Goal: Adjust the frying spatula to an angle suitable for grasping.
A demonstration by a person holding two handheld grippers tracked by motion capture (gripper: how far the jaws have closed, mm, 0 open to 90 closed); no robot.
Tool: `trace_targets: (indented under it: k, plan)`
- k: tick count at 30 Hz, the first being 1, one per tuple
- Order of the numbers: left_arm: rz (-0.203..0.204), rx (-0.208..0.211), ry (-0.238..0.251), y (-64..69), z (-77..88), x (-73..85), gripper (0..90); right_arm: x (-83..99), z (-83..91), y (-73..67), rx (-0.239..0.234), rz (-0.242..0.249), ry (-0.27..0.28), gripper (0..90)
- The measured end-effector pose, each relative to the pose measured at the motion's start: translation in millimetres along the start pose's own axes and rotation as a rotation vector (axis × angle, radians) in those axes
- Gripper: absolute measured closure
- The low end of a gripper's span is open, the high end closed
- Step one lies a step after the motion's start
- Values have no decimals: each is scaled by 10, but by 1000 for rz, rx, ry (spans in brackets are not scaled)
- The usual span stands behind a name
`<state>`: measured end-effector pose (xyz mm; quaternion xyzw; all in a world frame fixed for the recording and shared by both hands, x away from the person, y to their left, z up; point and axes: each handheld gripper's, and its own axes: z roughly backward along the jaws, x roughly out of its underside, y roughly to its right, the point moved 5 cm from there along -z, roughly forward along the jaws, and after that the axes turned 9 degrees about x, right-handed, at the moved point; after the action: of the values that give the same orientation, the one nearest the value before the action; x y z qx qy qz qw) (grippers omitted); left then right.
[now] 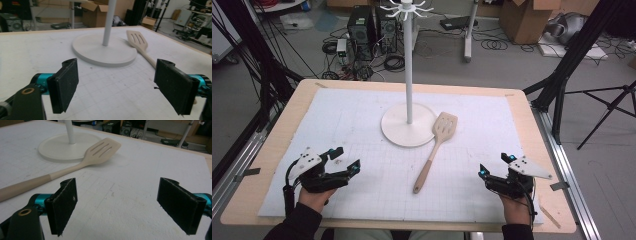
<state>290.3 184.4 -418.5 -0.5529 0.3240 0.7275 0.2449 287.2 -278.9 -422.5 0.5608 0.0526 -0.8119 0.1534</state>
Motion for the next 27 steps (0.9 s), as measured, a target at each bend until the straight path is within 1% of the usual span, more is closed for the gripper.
trace_targets:
  k: [2, 3, 5, 7, 8, 9, 11, 13, 15, 17, 20, 22, 24, 26, 27]
  plan:
    - [9, 29, -7, 78, -96, -35, 222, -4, 8, -15, 0, -6, -1, 155]
    - [7, 40, -15, 106, -131, -50, 224, -2, 9, -21, 0, 5, -3, 155]
    - [-7, 86, -32, 194, -251, -96, 246, -2, 12, -30, -2, 2, -5, 155]
    - [-21, 118, -65, 271, -396, -139, 249, -3, 10, -23, -2, 4, -3, 155]
    - [-27, 159, -102, 353, -563, -166, 255, -3, 7, -22, -3, 3, -2, 155]
    - [-27, 159, -102, 353, -563, -166, 268, 1, 6, -22, -3, 2, -4, 155]
    - [-34, 188, -142, 436, -738, -168, 285, 9, 4, -17, -2, 2, -10, 155]
    - [-37, 203, -171, 508, -905, -151, 300, 12, 5, -16, -2, -1, -13, 155]
    - [-25, 215, -201, 568, -1061, -122, 316, 10, 10, -8, -4, -4, -9, 155]
    - [-8, 214, -224, 617, -1198, -86, 318, 8, 12, -9, -5, -3, -7, 155]
    - [1, 207, -264, 685, -1364, -16, 321, 6, 10, -12, -7, -4, -6, 155]
    - [9, 193, -290, 703, -1451, 22, 307, 12, 3, -9, -9, -8, -11, 155]
    - [26, 168, -312, 707, -1526, 57, 303, 12, 2, -6, -9, -6, -10, 155]
    - [24, 151, -347, 726, -1614, 120, 304, 11, 2, -7, -11, -7, -9, 155]
    - [25, 151, -362, 739, -1650, 150, 304, 9, 1, -9, -10, -9, -8, 155]
